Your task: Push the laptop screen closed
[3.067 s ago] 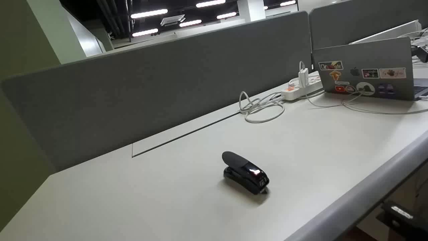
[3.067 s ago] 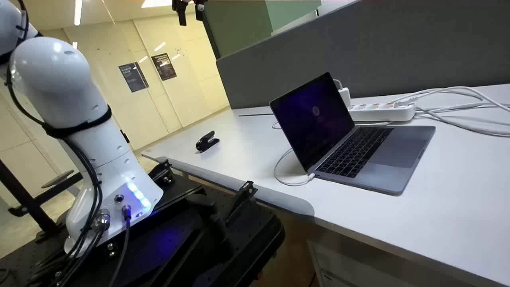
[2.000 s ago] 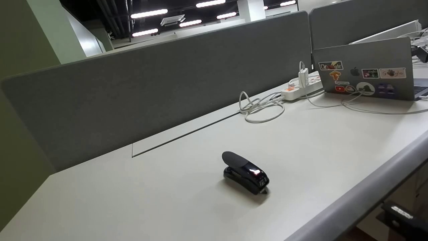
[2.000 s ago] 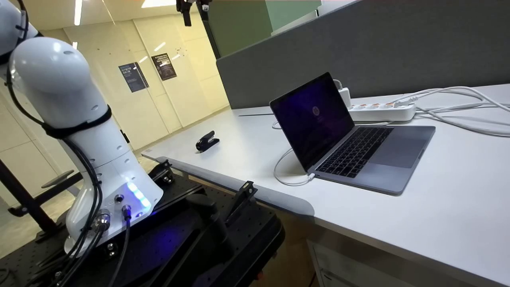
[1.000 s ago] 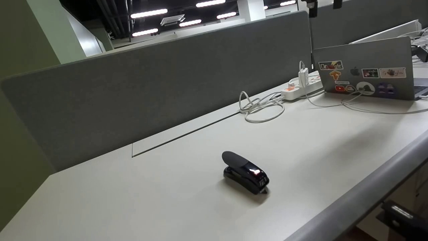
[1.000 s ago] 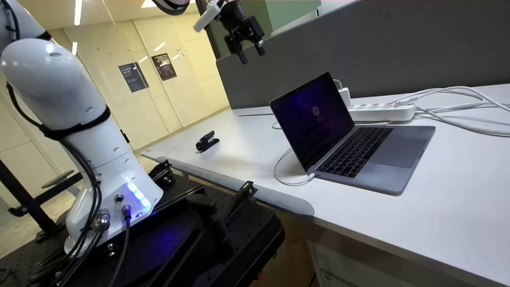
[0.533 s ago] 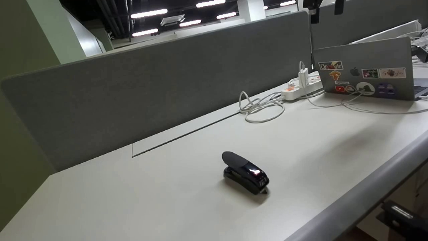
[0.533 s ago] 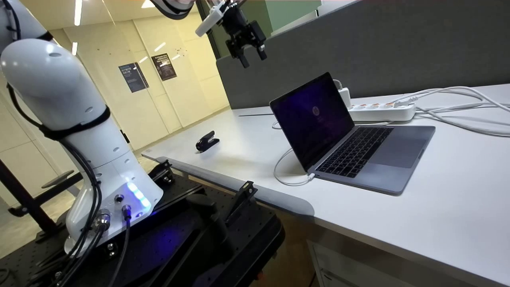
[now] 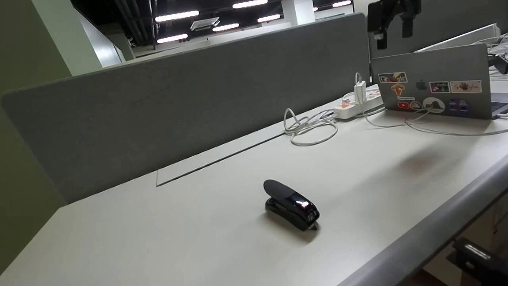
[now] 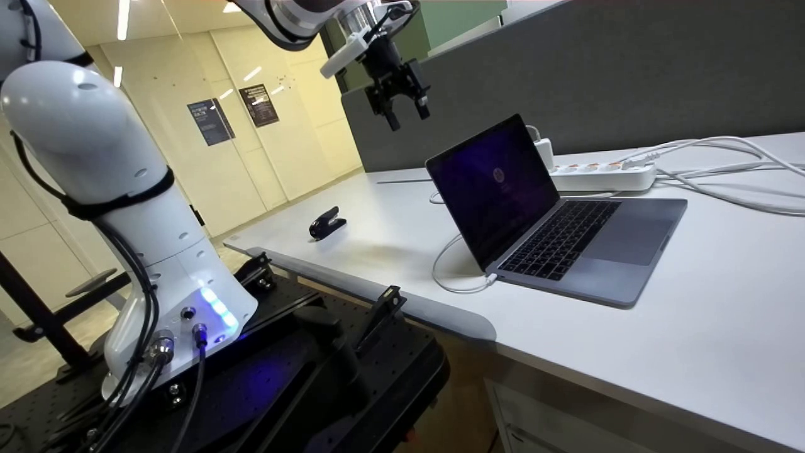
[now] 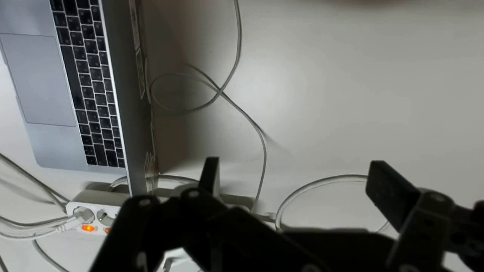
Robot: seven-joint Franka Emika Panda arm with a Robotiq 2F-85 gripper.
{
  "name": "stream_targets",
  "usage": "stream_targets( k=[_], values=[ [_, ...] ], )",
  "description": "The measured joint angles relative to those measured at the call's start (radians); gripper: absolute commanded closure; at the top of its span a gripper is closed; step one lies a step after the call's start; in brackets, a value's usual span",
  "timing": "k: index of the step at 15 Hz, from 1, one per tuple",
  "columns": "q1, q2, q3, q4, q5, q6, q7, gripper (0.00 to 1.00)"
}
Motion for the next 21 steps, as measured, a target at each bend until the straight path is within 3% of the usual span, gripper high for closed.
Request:
stream_targets(
  k=[10,21],
  values=[
    [-0.05,0.168,-0.076,0.004,-0.104,0.085,-0.002,0.0],
    [-0.051,0.182,-0.081,0.011,-0.096,0.097,-0.014,0.0]
  ],
)
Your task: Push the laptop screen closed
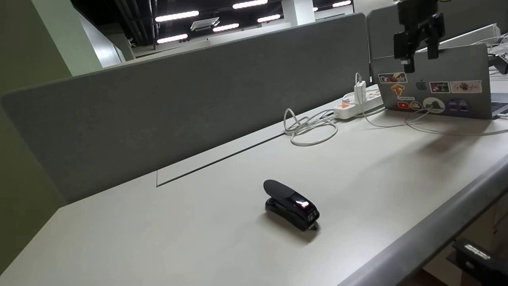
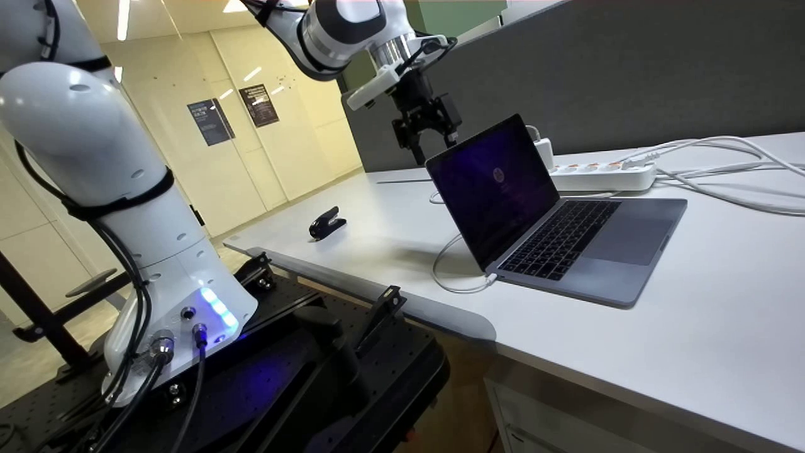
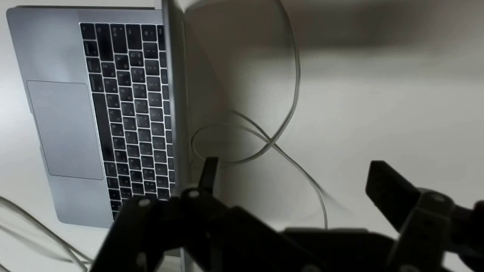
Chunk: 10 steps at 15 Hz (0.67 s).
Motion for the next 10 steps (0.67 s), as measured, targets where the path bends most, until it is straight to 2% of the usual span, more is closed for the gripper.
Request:
stream_targets(
  k=[10],
  values=[
    [-0.028,0.003,-0.052,0.014,0.001,0.057,-0.006,0.0]
  ],
)
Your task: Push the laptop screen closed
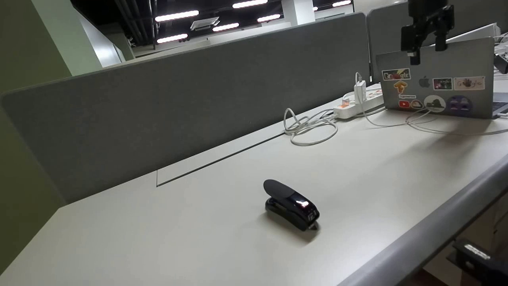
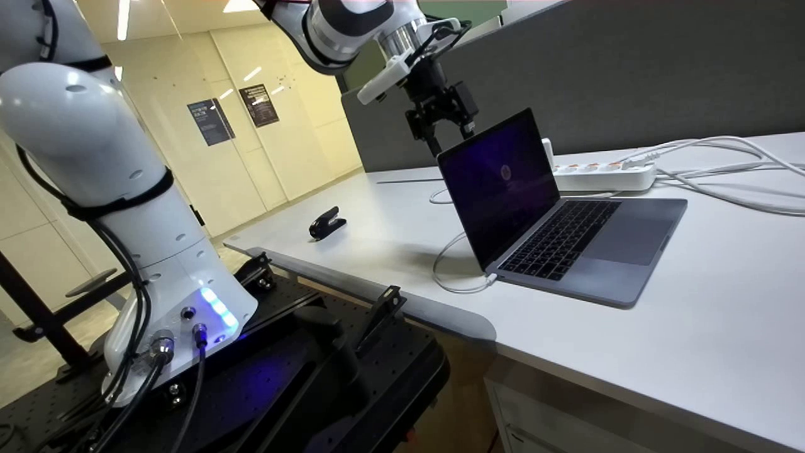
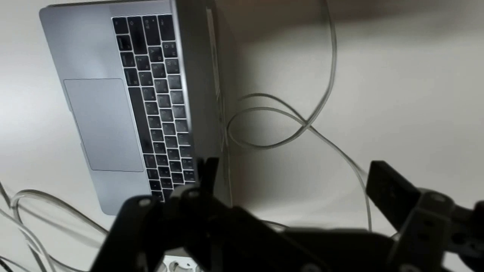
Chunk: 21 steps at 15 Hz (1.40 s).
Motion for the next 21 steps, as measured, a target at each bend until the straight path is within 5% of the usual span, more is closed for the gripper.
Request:
stream_targets(
  k=[11,21],
  values=[
    [-0.121,0.101,-0.093,0.098,0.155,0.059,-0.069,0.0],
    [-0.274,0.374,-0.054,0.304,0.423,0.057,-0.152,0.0]
  ],
)
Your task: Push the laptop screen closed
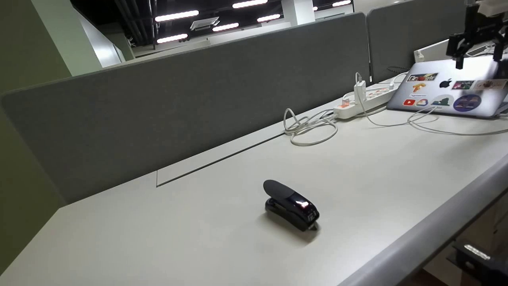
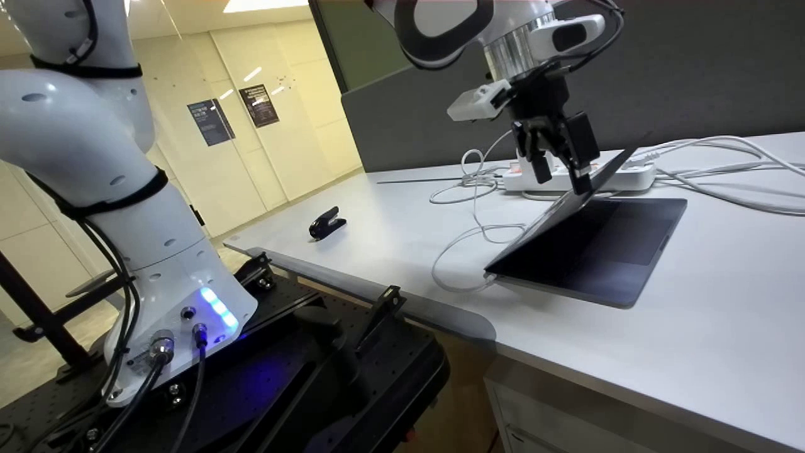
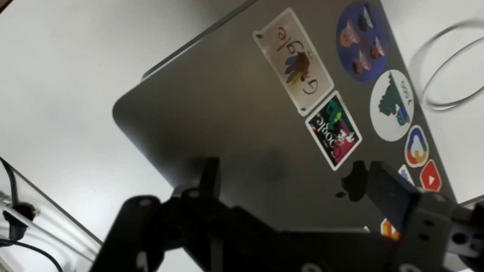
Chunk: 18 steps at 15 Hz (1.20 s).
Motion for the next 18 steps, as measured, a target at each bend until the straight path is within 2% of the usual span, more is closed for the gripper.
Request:
stream_targets(
  k=[7,12,18],
  values=[
    [-0.103,0.189,-0.004,0.175,0.008,0.001,0.018,0.0],
    [-0.137,0.303,0.006,0.276,0.008,-0.003,0.037,0.0],
    [-0.15,0.321,0.041,0.329,0.008,-0.032,0.041,0.0]
  ],
)
